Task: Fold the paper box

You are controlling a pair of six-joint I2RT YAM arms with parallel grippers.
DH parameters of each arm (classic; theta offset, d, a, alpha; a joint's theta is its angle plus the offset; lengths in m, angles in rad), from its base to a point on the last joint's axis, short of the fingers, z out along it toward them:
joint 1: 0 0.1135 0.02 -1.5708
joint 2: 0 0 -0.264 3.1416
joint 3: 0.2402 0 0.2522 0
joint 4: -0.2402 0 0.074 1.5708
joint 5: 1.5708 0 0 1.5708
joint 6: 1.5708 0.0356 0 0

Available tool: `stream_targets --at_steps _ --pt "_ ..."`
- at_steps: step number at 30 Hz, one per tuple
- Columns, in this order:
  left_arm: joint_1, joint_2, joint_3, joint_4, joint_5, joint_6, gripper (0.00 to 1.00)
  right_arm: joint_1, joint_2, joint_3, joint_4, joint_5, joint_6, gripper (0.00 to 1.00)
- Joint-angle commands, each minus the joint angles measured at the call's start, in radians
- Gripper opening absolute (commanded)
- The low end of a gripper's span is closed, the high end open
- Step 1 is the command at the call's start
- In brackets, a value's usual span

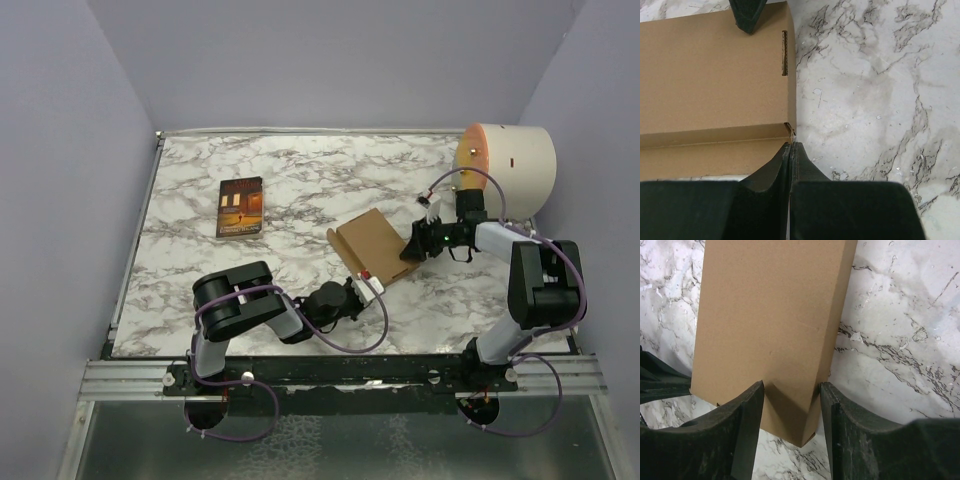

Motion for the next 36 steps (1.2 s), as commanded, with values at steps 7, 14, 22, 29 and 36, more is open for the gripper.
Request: stream_targets --at_steps 7,14,22,29,36 --pt "0.018 -0.008 -0.02 0.059 0.005 -0.082 0.0 -0.007 0.031 0.018 -0.003 0.033 0.006 0.46" --pt "0.04 -0.009 -0.012 0.046 0.031 -0.131 0.0 -0.007 0.033 0.02 -0.005 0.028 0.001 0.46" --pt "0.05 -0.029 0.036 -0.058 0.055 -0.145 0.0 -0.007 0.039 0.026 -0.016 0.012 -0.011 0.45" --pt "0.057 -0.051 0.097 -0.193 0.064 -0.153 0.0 -0.007 0.041 0.028 -0.025 -0.02 -0.024 0.43" --pt "0.069 -0.064 0.188 -0.369 0.065 -0.178 0.0 -0.007 0.04 0.029 -0.033 -0.046 -0.035 0.41"
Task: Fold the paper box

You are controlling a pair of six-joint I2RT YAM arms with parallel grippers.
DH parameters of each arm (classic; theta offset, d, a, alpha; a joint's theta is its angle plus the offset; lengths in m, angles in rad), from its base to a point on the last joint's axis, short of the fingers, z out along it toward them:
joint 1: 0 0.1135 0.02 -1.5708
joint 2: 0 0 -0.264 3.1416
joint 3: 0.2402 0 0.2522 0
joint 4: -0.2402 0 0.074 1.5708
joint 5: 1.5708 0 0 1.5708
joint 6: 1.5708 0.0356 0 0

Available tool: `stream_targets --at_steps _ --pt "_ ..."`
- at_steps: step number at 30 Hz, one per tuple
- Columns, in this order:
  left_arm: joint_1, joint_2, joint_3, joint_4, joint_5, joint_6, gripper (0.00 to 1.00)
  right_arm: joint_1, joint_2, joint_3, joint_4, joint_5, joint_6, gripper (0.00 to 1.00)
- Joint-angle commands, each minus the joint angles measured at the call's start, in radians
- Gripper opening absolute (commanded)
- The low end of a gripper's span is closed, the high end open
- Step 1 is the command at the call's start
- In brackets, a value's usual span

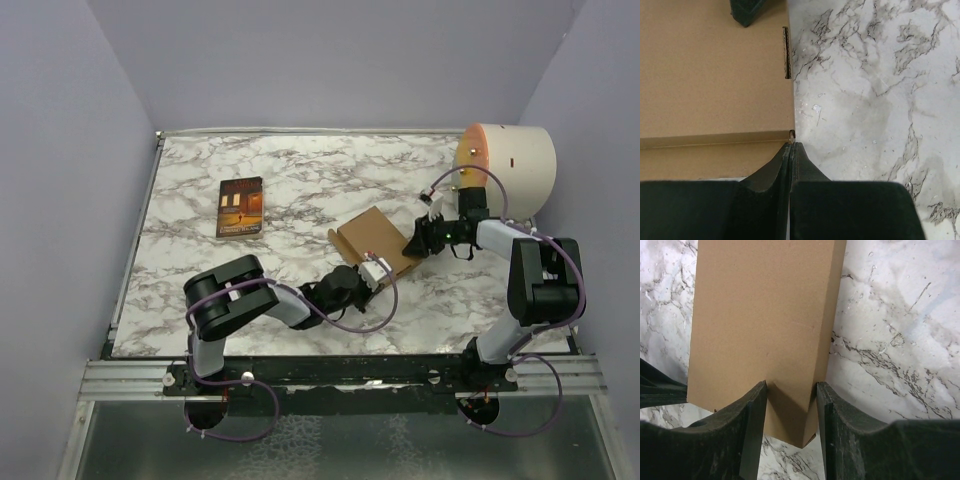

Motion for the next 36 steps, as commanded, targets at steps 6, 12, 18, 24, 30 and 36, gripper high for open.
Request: stream_targets --at_steps 6,12,18,24,30,36 --pt "0.037 -0.04 0.143 -0.269 0.017 -0.059 0.0 0.007 0.018 0.012 -0.043 -0.064 -0.022 0.4" --pt "0.05 -0.039 0.24 -0.425 0.032 -0.079 0.0 0.007 0.018 0.013 -0.045 -0.068 -0.023 0.4" --pt "0.063 -0.023 0.306 -0.516 0.047 -0.102 0.0 0.009 0.017 0.013 -0.044 -0.062 -0.021 0.4" --pt "0.079 -0.04 0.298 -0.527 0.079 -0.134 0.02 0.009 0.023 0.015 -0.042 -0.037 -0.011 0.4" --pt "0.084 -0.072 0.289 -0.54 0.091 -0.147 0.13 0.008 0.027 0.017 -0.042 -0.02 -0.009 0.4" --pt "0.083 -0.089 0.294 -0.563 0.099 -0.16 0.22 0.009 0.029 0.017 -0.041 -0.016 -0.007 0.4"
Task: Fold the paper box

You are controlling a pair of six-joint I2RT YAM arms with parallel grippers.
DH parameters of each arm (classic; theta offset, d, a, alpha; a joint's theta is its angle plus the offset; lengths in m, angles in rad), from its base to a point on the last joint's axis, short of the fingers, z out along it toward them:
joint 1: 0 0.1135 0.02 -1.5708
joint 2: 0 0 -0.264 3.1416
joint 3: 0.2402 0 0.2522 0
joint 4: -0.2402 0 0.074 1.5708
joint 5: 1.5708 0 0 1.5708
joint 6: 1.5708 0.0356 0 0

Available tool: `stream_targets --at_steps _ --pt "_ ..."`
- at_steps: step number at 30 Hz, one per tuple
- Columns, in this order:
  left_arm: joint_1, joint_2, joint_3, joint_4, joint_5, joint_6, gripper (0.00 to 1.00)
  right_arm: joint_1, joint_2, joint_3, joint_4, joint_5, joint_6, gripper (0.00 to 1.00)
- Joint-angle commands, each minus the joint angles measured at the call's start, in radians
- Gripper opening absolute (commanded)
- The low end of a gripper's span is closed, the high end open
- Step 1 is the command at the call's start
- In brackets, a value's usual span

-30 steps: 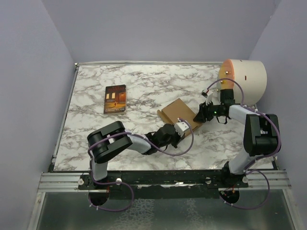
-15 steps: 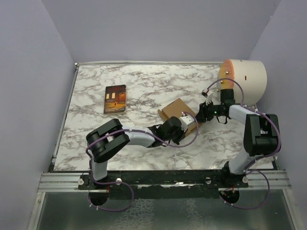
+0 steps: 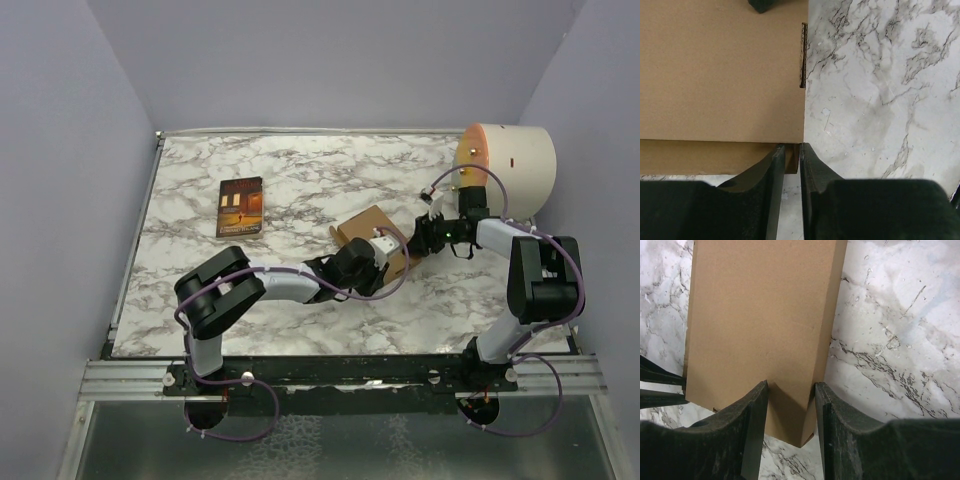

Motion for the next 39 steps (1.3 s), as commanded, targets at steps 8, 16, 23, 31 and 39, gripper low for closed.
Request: stream_targets --at_steps 8,16,23,31,39 --pt "0.01 -0.083 0.004 -0.022 -0.007 -0.031 0.3 0.013 0.017 0.007 -0.052 -0.01 -0.001 0.41" --pt "0.018 -0.195 -0.048 -0.033 -0.04 -0.047 0.34 0.013 0.018 0.007 -0.052 -0.012 -0.002 0.41" --pt "0.188 -0.294 -0.065 -0.128 0.035 -0.048 0.51 0.013 0.024 0.013 -0.071 -0.056 -0.032 0.41" --pt "0.462 -0.174 0.128 -0.219 0.202 -0.003 0.76 0.013 -0.023 0.056 -0.105 -0.082 -0.068 0.52" --pt "0.527 0.107 0.378 -0.314 0.32 0.006 0.72 -0.001 -0.218 0.023 -0.097 0.025 -0.126 0.6"
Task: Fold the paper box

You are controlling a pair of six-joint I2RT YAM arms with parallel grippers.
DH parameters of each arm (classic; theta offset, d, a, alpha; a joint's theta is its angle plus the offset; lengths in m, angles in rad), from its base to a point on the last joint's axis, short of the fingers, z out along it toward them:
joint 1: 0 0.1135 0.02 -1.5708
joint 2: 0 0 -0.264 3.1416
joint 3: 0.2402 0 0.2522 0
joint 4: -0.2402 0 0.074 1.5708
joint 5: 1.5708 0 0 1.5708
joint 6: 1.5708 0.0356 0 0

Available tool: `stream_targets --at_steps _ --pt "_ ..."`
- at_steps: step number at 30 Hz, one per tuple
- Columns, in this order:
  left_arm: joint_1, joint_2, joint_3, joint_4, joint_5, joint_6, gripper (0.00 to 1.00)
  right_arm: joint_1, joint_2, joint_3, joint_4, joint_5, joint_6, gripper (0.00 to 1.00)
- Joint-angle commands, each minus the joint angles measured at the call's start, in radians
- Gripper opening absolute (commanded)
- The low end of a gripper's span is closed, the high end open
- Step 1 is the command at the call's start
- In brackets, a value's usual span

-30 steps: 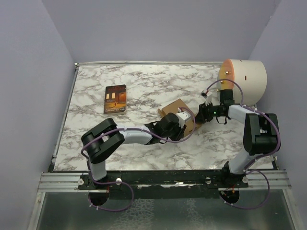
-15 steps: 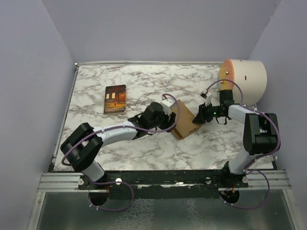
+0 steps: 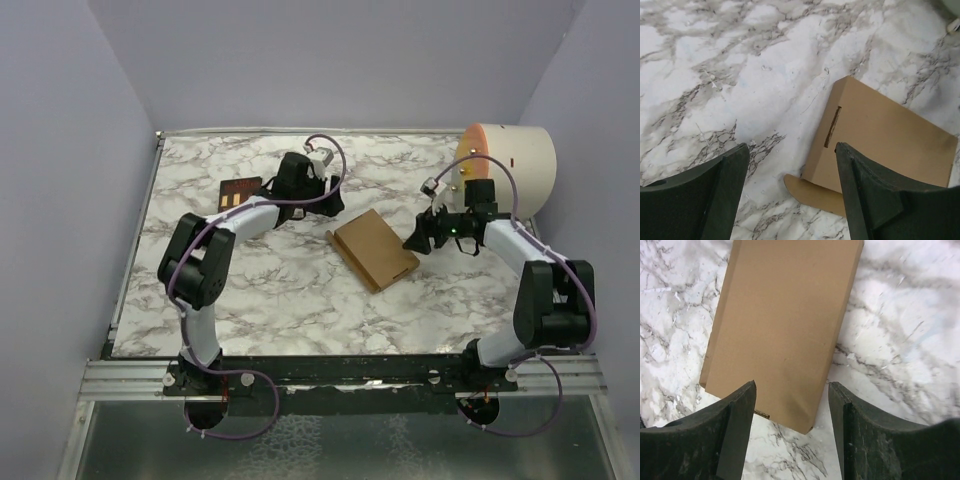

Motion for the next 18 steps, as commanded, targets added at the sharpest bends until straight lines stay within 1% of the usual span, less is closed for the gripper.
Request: stream_targets --at_steps 1,3,5,7,9,12,14,18 --pt "-0.006 0.126 0.102 -0.103 0.105 0.025 0.68 -0.016 -0.126 -0.011 -0.001 0.09 -0.067 0.59" --pt "-0.004 0.171 0.149 -0.115 0.111 0.015 0.59 -0.037 -0.172 -0.024 -0.022 0.122 -0.112 0.54" --pt "-0.002 0.202 0.171 -0.122 0.117 0.005 0.52 -0.046 -0.194 -0.031 -0.075 0.128 -0.191 0.34" --pt "-0.002 0.219 0.181 -0.125 0.118 0.003 0.45 -0.046 -0.203 -0.028 -0.171 0.101 -0.315 0.18" --pt "-0.002 0.231 0.183 -0.131 0.126 0.001 0.39 -0.046 -0.199 -0.018 -0.266 0.075 -0.418 0.08" --pt "-0.002 0.24 0.175 -0.136 0.149 0.002 0.3 -0.046 -0.185 -0.026 -0.352 0.071 -0.54 0.02" --pt "-0.003 0.236 0.154 -0.133 0.166 -0.004 0.26 -0.045 -0.172 -0.055 -0.366 0.081 -0.605 0.01" --pt "-0.007 0.206 0.077 -0.104 0.187 -0.014 0.24 -0.035 -0.14 -0.107 -0.355 0.095 -0.685 0.02"
